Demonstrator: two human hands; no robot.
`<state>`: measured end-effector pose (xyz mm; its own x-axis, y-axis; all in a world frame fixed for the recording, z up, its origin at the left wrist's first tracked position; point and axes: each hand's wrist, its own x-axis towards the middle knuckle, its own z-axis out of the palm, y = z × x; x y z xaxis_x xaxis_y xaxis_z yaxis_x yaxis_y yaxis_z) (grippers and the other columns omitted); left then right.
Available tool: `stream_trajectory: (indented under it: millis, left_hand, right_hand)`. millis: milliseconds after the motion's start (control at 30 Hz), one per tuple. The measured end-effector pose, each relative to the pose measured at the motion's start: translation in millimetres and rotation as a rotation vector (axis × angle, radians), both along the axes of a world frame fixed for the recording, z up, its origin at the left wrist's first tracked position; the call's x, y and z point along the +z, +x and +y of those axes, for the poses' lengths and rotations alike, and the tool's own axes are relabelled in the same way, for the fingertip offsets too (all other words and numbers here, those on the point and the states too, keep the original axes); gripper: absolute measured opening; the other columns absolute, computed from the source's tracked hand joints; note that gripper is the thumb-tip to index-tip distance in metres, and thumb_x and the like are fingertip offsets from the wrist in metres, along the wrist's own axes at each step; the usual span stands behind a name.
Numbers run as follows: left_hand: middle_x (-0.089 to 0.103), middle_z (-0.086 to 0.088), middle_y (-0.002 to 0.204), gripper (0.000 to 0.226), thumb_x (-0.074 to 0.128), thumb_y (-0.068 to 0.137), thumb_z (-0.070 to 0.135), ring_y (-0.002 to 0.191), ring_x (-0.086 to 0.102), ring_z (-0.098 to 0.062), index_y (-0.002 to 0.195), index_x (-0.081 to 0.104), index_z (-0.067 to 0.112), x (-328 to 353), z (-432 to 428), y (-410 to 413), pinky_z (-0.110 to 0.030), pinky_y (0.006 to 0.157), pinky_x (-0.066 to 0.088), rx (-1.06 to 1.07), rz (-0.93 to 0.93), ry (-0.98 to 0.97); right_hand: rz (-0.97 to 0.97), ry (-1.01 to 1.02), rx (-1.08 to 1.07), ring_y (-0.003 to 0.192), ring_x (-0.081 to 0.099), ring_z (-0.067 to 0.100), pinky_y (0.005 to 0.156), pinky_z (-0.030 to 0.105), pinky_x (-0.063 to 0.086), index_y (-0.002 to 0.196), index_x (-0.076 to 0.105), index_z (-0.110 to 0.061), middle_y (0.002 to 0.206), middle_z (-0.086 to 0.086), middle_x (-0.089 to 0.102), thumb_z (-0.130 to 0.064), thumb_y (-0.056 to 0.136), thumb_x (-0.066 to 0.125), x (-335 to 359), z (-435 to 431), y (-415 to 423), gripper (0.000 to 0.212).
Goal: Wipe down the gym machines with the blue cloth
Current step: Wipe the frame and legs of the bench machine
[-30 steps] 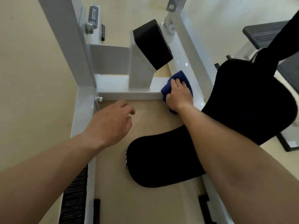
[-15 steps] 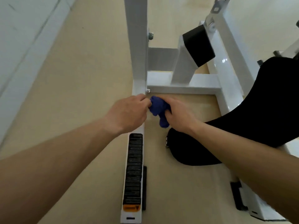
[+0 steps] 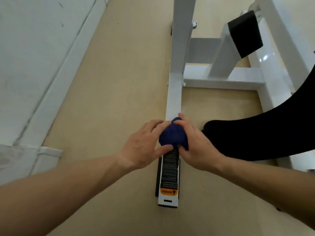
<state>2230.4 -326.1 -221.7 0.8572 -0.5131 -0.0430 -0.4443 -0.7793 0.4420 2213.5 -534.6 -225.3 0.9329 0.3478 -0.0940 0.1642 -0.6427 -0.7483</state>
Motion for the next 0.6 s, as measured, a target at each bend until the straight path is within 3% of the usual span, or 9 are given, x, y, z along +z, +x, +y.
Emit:
stream_trajectory:
  millis: [133,233,367,433,500,600]
  left_hand:
    - [0.059,0.001,0.107,0.028,0.063,0.089,0.028,0.092,0.057,-0.021,0.116,0.058,0.018,2.8,-11.3,12.7,-0.031,0.075,0.047,0.046,-0.096,-0.065]
    - [0.060,0.000,0.099,0.025,0.062,0.086,0.029,0.086,0.057,-0.023,0.109,0.060,0.018,11.9,0.1,27.0,-0.036,0.067,0.050,0.022,-0.271,0.029]
    - [0.058,-0.002,0.096,0.029,0.062,0.081,0.030,0.081,0.054,-0.025,0.107,0.058,0.017,18.7,2.4,30.0,-0.037,0.064,0.047,0.098,-0.426,0.094]
    - [0.055,-0.002,0.098,0.031,0.061,0.080,0.031,0.083,0.052,-0.025,0.108,0.057,0.018,15.4,0.3,30.1,-0.037,0.067,0.046,0.136,-0.389,0.120]
    - [0.054,0.002,0.102,0.030,0.061,0.081,0.037,0.088,0.053,-0.020,0.106,0.059,0.020,7.1,-2.1,27.9,-0.034,0.073,0.047,0.180,-0.246,0.109]
    - [0.055,0.010,0.104,0.023,0.053,0.089,0.043,0.091,0.056,-0.009,0.097,0.061,0.023,-1.1,-11.3,17.0,-0.030,0.082,0.049,0.325,0.076,-0.113]
  right_hand:
    - [-0.091,0.001,-0.010,0.126,0.050,0.013,0.106,0.018,0.036,0.123,0.055,-0.018,0.142,-0.003,0.049,-0.015,0.081,0.076,15.2,-7.1,18.6,0.047]
    - [-0.194,-0.066,-0.013,0.111,0.056,0.017,0.099,0.030,0.046,0.120,0.060,-0.017,0.125,-0.003,0.059,-0.017,0.085,0.071,18.8,-6.8,27.2,0.036]
    - [-0.504,-0.067,-0.004,0.098,0.060,0.028,0.083,0.039,0.051,0.110,0.065,-0.008,0.111,0.006,0.062,-0.014,0.087,0.052,26.4,5.7,39.9,0.028]
    - [-0.528,-0.157,-0.019,0.105,0.058,0.027,0.090,0.039,0.048,0.112,0.065,-0.011,0.116,0.004,0.060,-0.010,0.083,0.057,22.2,7.8,41.7,0.029]
    - [-0.344,-0.186,-0.031,0.115,0.052,0.021,0.100,0.035,0.044,0.118,0.062,-0.019,0.125,-0.001,0.055,-0.015,0.084,0.062,14.4,3.2,34.8,0.033]
    - [-0.221,-0.140,-0.022,0.116,0.049,0.014,0.100,0.030,0.041,0.115,0.061,-0.024,0.124,-0.007,0.053,-0.023,0.089,0.060,5.0,-4.7,22.1,0.026]
